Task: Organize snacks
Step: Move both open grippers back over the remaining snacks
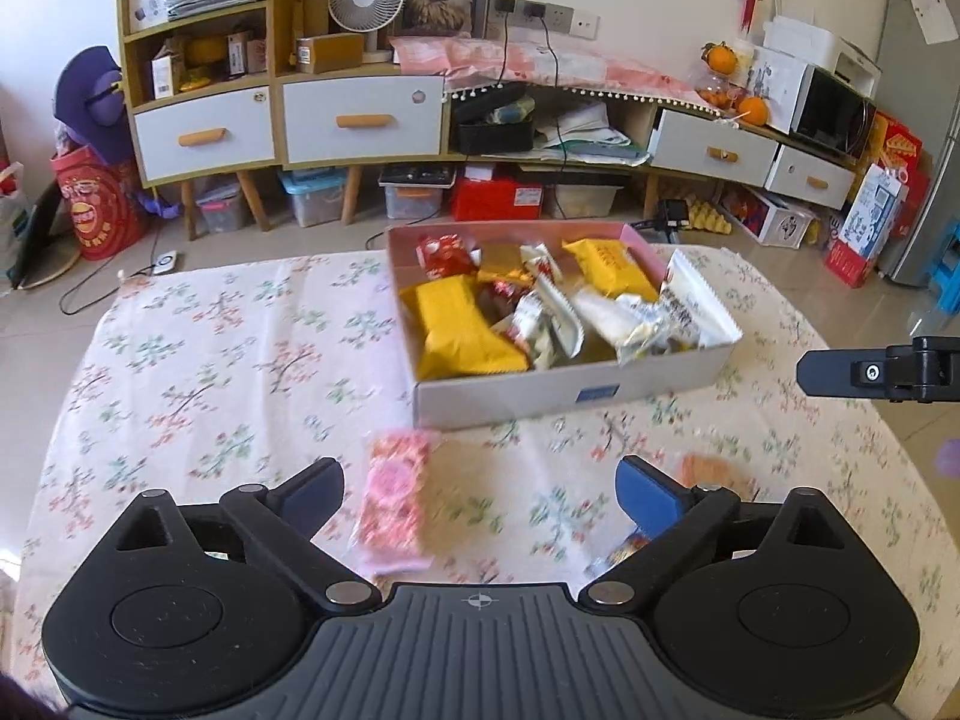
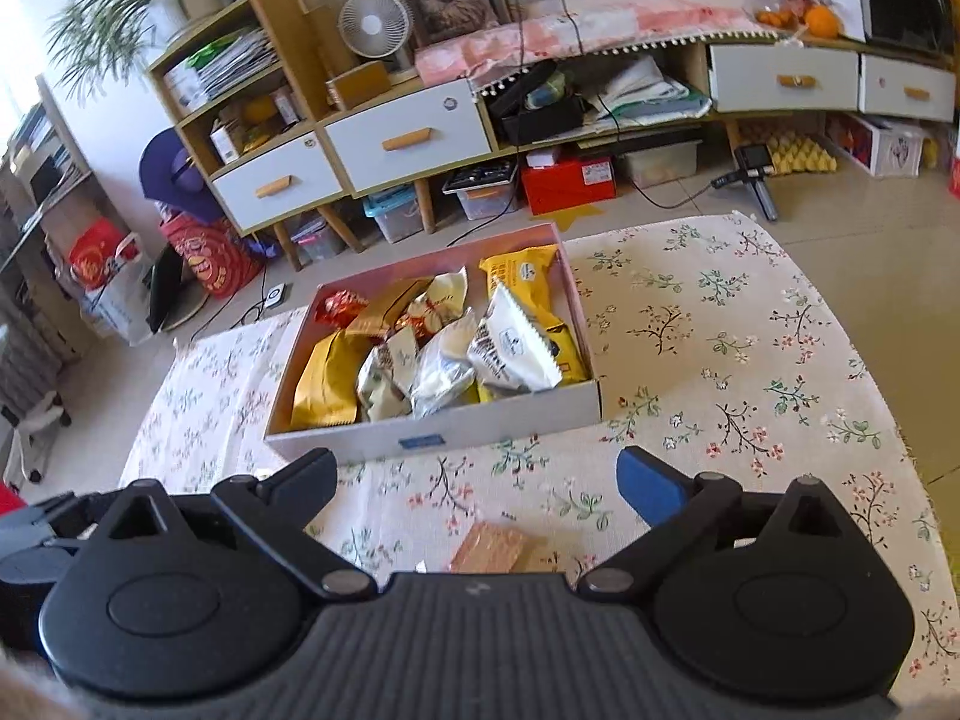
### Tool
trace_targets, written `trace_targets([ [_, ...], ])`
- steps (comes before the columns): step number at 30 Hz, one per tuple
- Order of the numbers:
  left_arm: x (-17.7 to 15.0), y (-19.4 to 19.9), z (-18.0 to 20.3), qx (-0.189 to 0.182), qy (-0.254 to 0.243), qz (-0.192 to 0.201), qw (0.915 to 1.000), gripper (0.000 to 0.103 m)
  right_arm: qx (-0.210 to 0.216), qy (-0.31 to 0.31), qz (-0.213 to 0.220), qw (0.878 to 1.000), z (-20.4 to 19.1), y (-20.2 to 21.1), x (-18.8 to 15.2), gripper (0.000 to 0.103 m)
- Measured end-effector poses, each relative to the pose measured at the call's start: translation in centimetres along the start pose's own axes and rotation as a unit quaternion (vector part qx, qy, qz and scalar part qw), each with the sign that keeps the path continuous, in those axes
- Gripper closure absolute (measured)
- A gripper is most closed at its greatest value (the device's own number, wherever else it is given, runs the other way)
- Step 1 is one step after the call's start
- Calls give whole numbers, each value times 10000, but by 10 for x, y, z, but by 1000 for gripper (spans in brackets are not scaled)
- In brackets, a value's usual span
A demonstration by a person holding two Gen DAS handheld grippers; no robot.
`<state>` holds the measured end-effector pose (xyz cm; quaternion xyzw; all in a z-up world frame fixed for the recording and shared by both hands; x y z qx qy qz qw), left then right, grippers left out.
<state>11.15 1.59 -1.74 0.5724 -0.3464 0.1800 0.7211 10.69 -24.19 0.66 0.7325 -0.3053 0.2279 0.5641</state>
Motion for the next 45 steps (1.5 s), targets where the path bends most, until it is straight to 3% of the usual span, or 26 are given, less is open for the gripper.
trace_targets([
  [8,-28,5,-16,17,8,-16,10000,4,-67,430,162,9989,-12,1,-24,1],
  [13,-43,6,-27,189,-261,58,9995,3,-146,943,331,9949,-21,1,-38,0],
  [24,-65,3,-54,326,-258,206,9989,2,21,1581,467,9863,-36,-5,-69,0],
  [36,-84,-20,-59,58,-446,226,9987,2,204,2068,256,9778,-43,-19,-103,0],
  [41,-90,-32,-61,251,-715,159,9970,1,327,2346,55,9715,-53,-31,-118,0],
  [45,-94,-37,-72,265,-475,63,9985,1,416,2407,-113,9696,-58,-39,-124,0],
])
Point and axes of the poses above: each gripper's, at about its wrist camera, not at the fingertips, and y roughly against the way its jaws point, z to its right, x to its top, the point moved 6 cm from there along -y, roughly the way its jaws point, and after that the axes turned 2 degrees about y, right-handed, at the moved point
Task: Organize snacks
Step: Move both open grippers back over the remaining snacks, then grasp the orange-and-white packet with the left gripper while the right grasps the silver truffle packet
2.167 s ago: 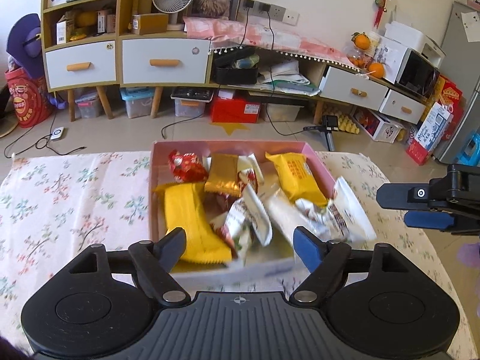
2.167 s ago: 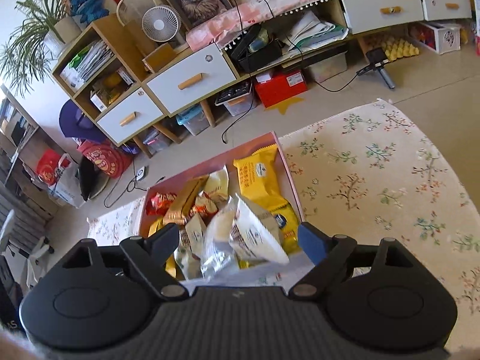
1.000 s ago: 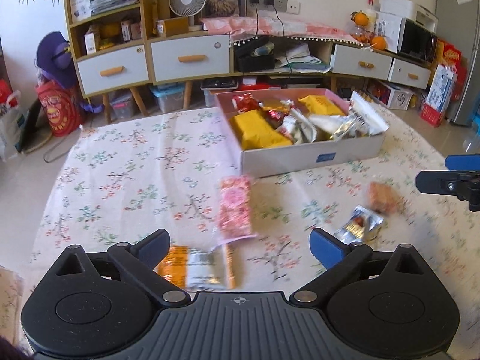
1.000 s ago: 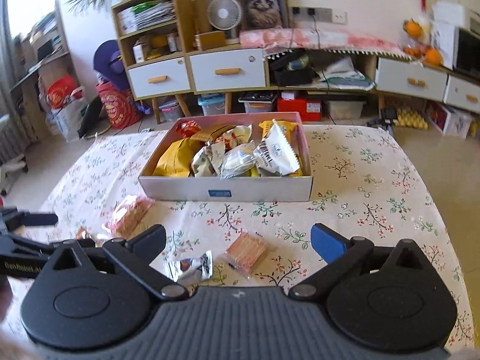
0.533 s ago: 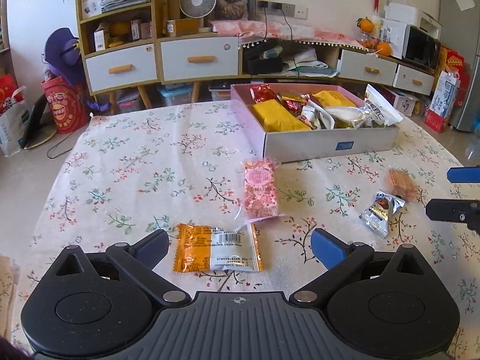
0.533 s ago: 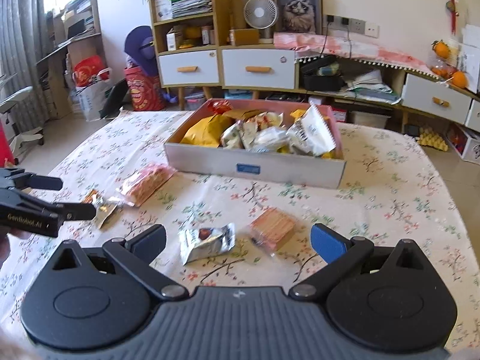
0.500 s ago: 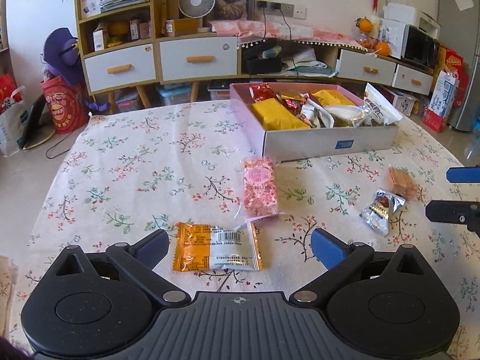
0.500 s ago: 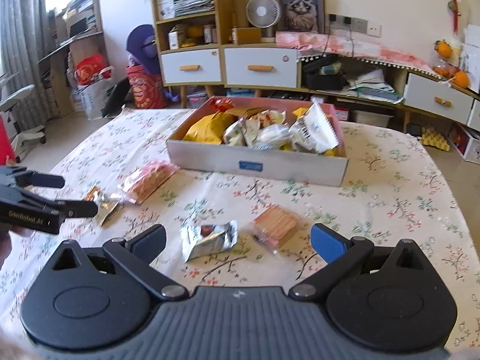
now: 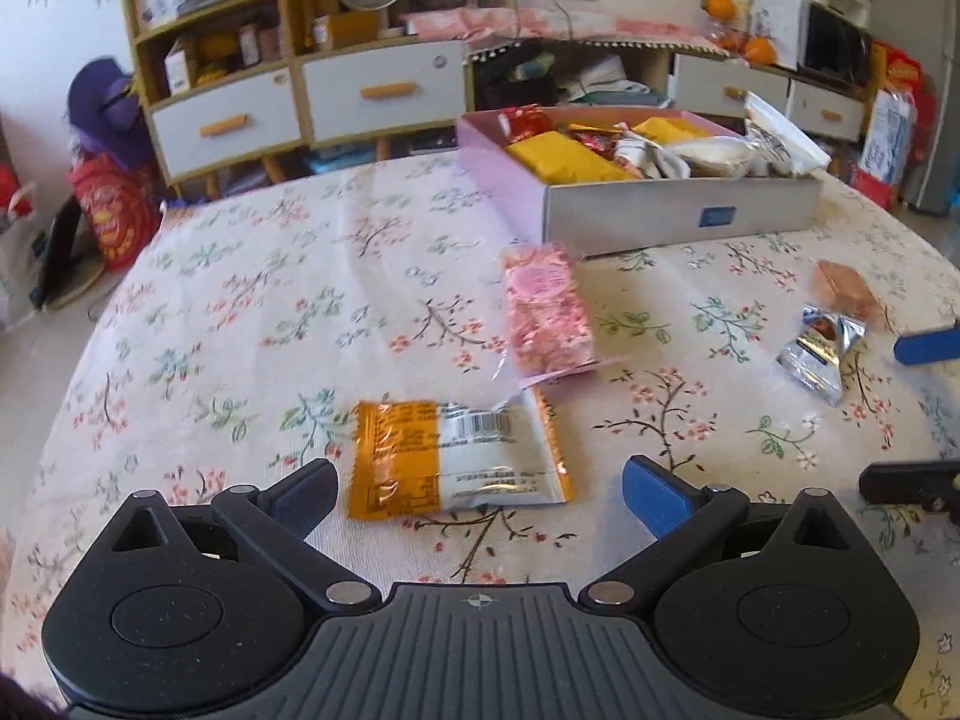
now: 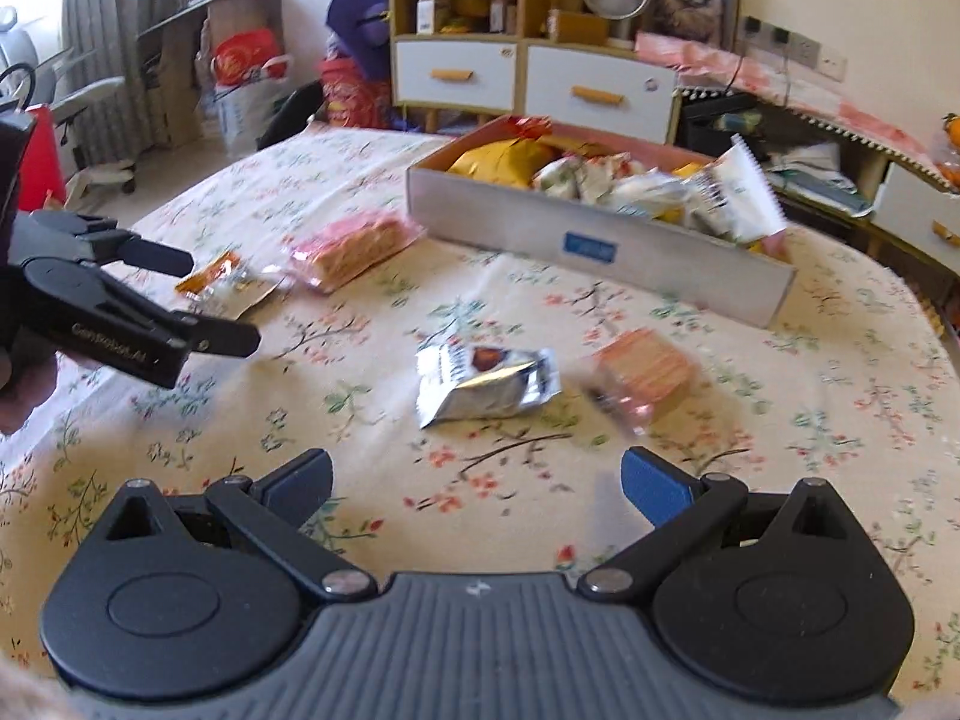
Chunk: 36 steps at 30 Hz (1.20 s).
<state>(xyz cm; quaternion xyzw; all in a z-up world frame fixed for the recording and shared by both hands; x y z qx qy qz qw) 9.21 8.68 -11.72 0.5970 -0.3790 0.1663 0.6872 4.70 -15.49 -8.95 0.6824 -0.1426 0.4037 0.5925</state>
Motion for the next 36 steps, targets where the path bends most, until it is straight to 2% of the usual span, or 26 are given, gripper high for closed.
trace_targets([
  [3,-1,-1,-5,-54,152,19,9999,1,-13,-8,-38,10000,1,-8,-1,0],
  [8,-1,-2,-5,-95,88,118,9998,0,-24,52,65,10000,1,-12,4,0],
  [19,1,-1,-5,-143,58,8,9999,5,-55,190,47,9998,3,-24,17,2],
  [32,6,2,-2,-207,24,23,9998,28,7,262,47,9996,0,-22,23,28],
  [36,7,4,-2,-190,10,24,9998,31,8,264,63,9996,0,-21,25,41],
])
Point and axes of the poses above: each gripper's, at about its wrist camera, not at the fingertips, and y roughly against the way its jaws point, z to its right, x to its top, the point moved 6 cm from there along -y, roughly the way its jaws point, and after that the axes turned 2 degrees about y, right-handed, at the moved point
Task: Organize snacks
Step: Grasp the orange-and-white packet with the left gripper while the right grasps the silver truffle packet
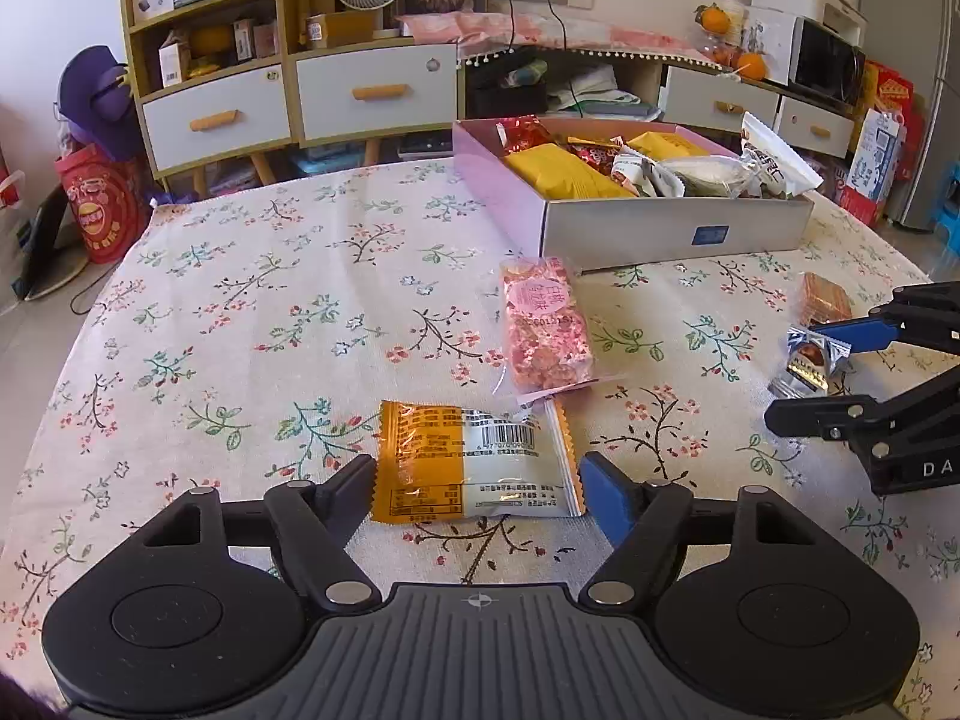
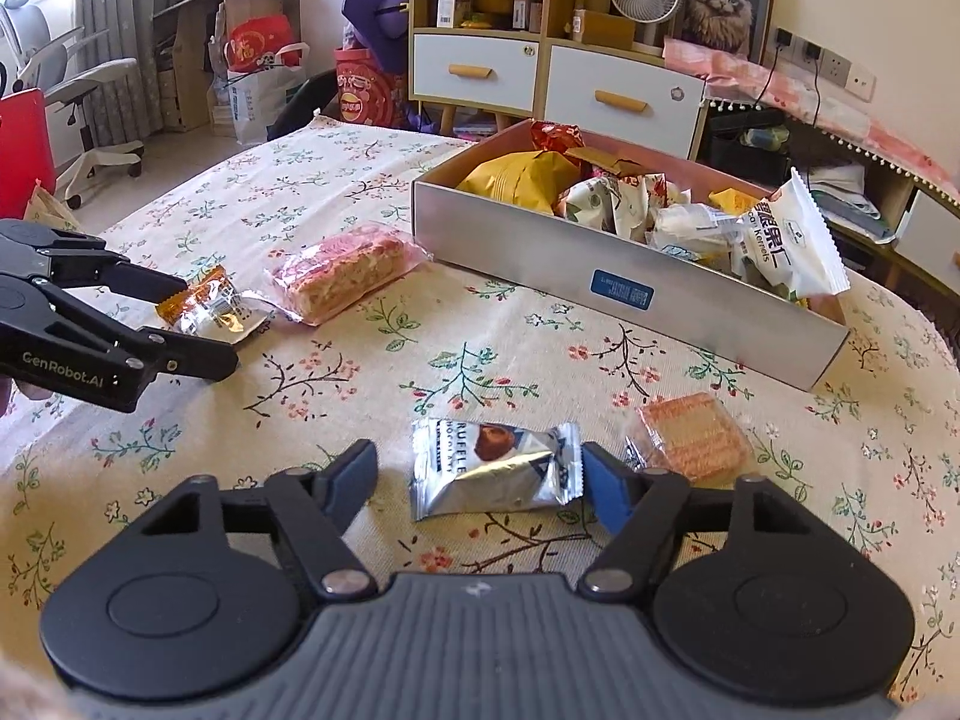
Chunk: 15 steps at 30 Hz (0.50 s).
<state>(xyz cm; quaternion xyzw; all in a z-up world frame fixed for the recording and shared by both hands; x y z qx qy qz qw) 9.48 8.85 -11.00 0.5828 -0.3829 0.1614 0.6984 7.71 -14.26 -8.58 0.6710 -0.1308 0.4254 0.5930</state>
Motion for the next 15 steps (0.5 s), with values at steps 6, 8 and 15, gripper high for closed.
trace_targets([
  [6,2,1,-1,8,8,21,10000,36,51,151,23,9999,-6,1,2,58],
  [8,2,2,-1,-4,21,27,10000,38,60,208,29,9998,-9,1,3,60],
  [15,3,3,-1,-37,43,22,10000,42,92,179,14,9998,-9,2,5,61],
])
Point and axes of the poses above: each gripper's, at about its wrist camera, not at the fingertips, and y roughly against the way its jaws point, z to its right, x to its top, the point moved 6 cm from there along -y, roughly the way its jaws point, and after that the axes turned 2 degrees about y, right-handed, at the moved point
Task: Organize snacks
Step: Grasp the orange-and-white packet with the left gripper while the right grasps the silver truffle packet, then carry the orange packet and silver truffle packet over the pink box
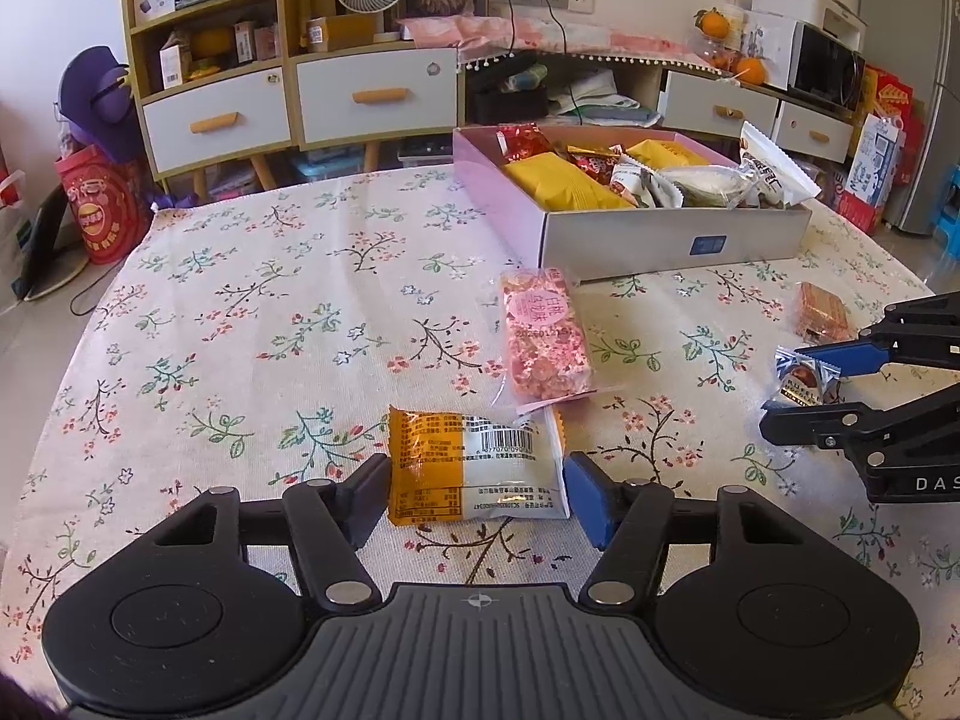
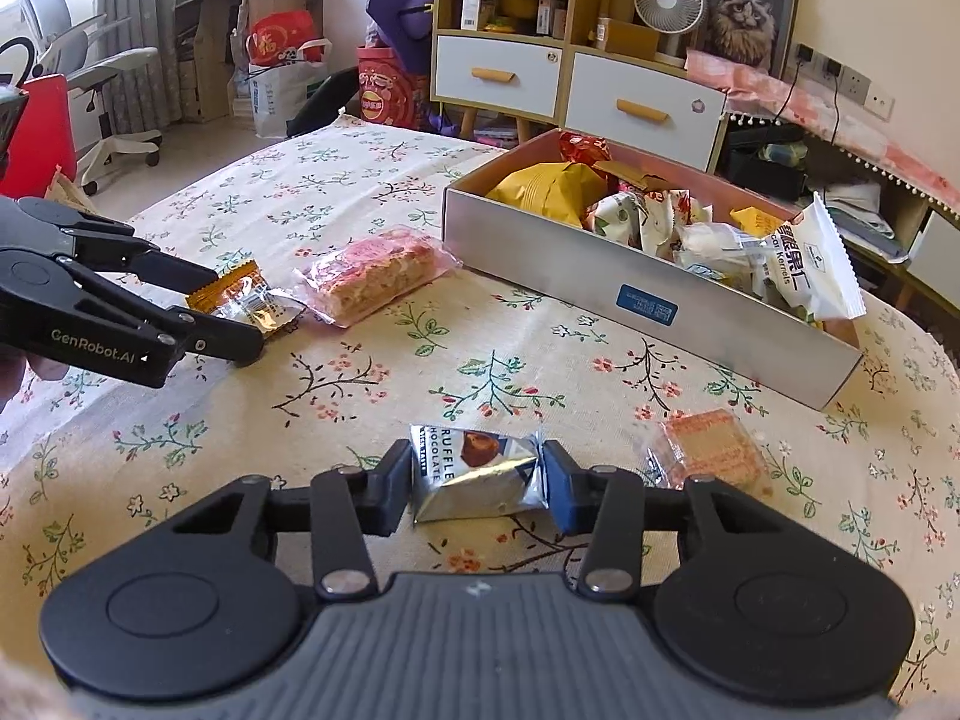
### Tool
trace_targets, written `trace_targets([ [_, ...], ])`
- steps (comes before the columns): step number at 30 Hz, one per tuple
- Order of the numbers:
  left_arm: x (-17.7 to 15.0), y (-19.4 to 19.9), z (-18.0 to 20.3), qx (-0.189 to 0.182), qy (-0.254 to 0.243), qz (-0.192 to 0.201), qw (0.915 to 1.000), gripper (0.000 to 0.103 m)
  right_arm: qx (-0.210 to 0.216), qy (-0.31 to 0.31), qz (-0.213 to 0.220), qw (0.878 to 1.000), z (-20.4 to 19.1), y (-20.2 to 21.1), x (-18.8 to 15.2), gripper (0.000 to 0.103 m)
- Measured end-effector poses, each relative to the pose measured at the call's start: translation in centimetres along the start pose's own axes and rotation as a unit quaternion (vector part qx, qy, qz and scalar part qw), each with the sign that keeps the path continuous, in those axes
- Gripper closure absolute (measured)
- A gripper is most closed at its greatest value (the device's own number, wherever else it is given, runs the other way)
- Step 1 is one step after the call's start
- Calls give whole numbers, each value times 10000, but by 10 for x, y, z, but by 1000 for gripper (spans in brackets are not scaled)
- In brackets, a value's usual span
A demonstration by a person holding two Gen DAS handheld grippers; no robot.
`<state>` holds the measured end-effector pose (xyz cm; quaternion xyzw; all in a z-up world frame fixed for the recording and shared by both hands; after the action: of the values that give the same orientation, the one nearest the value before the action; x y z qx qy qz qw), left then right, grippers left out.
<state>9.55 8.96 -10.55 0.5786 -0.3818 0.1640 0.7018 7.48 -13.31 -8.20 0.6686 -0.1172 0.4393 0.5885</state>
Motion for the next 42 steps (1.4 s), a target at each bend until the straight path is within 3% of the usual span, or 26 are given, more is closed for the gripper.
trace_targets([
  [20,11,10,-5,-66,253,184,9995,44,35,-186,212,9996,4,9,11,61],
  [22,13,11,-6,-77,279,177,9994,64,38,-218,245,9995,5,11,13,61],
  [29,17,11,-8,-111,402,61,9991,64,67,-348,363,9987,9,19,25,61],
  [33,14,8,-7,-170,441,-22,9989,51,61,-405,357,9985,12,18,26,61],
  [35,14,7,-6,-198,480,-26,9986,36,43,-414,317,9986,12,16,24,61],
  [37,15,5,-4,-253,494,-40,9984,28,29,-407,285,9988,12,15,23,61],
  [42,13,-6,7,-267,376,-282,9985,25,47,-368,230,9990,9,13,21,61],
])
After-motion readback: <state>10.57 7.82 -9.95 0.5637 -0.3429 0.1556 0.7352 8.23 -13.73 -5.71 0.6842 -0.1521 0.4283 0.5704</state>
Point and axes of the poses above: each gripper's, at about its wrist camera, not at the fingertips, and y roughly against the way its jaws point, z to its right, x to its top, the point moved 6 cm from there along -y, roughly the way its jaws point, and after that the axes turned 2 degrees about y, right-handed, at the moved point
